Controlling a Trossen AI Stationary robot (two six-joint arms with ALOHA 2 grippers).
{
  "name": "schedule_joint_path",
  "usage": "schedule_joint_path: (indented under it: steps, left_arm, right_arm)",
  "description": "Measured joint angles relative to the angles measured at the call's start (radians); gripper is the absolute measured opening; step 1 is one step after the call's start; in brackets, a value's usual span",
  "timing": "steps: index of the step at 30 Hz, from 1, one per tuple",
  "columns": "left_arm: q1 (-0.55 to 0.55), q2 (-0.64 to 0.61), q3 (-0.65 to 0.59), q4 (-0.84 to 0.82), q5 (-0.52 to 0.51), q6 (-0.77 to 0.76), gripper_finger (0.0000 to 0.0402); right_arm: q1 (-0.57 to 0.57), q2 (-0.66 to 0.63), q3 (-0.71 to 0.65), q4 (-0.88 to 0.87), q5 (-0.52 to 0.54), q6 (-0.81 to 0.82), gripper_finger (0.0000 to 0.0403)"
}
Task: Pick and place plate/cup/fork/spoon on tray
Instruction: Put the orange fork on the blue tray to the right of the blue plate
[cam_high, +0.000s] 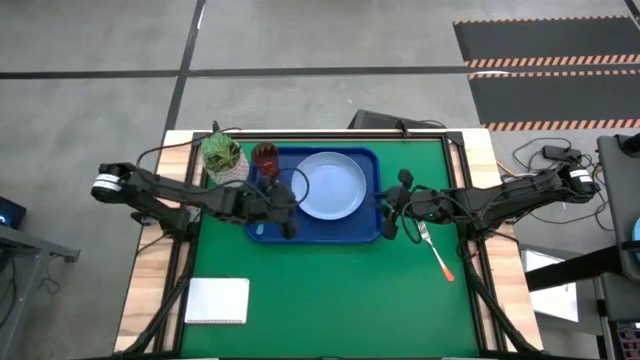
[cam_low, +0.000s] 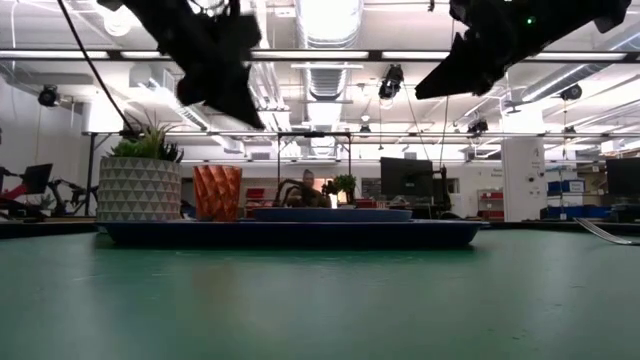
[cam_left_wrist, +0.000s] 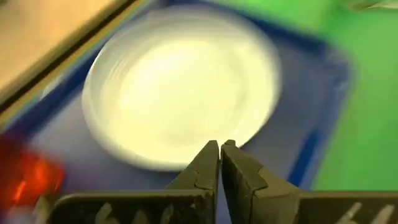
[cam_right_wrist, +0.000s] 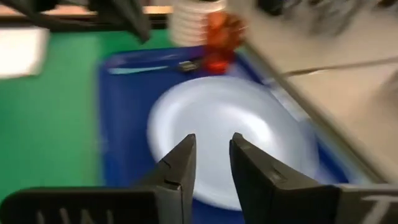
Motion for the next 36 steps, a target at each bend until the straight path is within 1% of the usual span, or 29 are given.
schedule_joint_path:
  steps: [4, 7, 9, 12, 17, 20, 24, 27, 31, 33, 36]
  left_arm:
    - [-0.031, -0.006, -0.017, 0.153, 0.001, 0.179, 0.0]
    - [-0.044, -0.006, -0.028, 0.218, 0.005, 0.295, 0.0]
    - [-0.046, -0.006, -0.044, 0.252, 0.007, 0.344, 0.0]
    - [-0.045, -0.006, -0.07, 0.286, 0.007, 0.381, 0.0]
    - [-0.045, -0.003, -0.093, 0.298, 0.008, 0.396, 0.0]
    - [-0.045, -0.005, -0.104, 0.303, 0.008, 0.396, 0.0]
    - [-0.043, -0.005, -0.115, 0.318, 0.008, 0.404, 0.0]
    - [-0.039, -0.005, -0.117, 0.355, 0.004, 0.474, 0.0]
    - [-0.036, -0.007, -0.105, 0.465, 0.003, 0.617, 0.0]
    - [-0.036, -0.007, -0.105, 0.535, 0.002, 0.707, 0.0]
    - [-0.033, -0.007, -0.104, 0.634, 0.002, 0.818, 0.0]
  right_arm:
    - [0.005, 0.0, -0.001, 0.002, -0.18, 0.148, 0.0066]
    - [0.025, -0.001, 0.001, 0.009, -0.267, 0.255, 0.0055]
    - [0.052, 0.0, 0.007, 0.009, -0.293, 0.329, 0.0049]
    - [0.114, 0.0, 0.012, 0.009, -0.298, 0.443, 0.0043]
    - [0.216, 0.0, 0.013, -0.024, -0.326, 0.679, 0.0037]
    - [0.252, 0.0, 0.033, -0.176, -0.348, 0.854, 0.0036]
    - [0.262, 0.004, 0.098, -0.626, -0.347, 1.077, 0.0036]
    - [0.261, 0.006, 0.116, -0.892, -0.345, 1.172, 0.0036]
    - [0.253, 0.005, 0.115, -1.066, -0.344, 1.215, 0.0036]
    - [0.247, 0.005, 0.113, -1.103, -0.347, 1.217, 0.0036]
    - [0.239, 0.005, 0.114, -1.112, -0.347, 1.215, 0.0036]
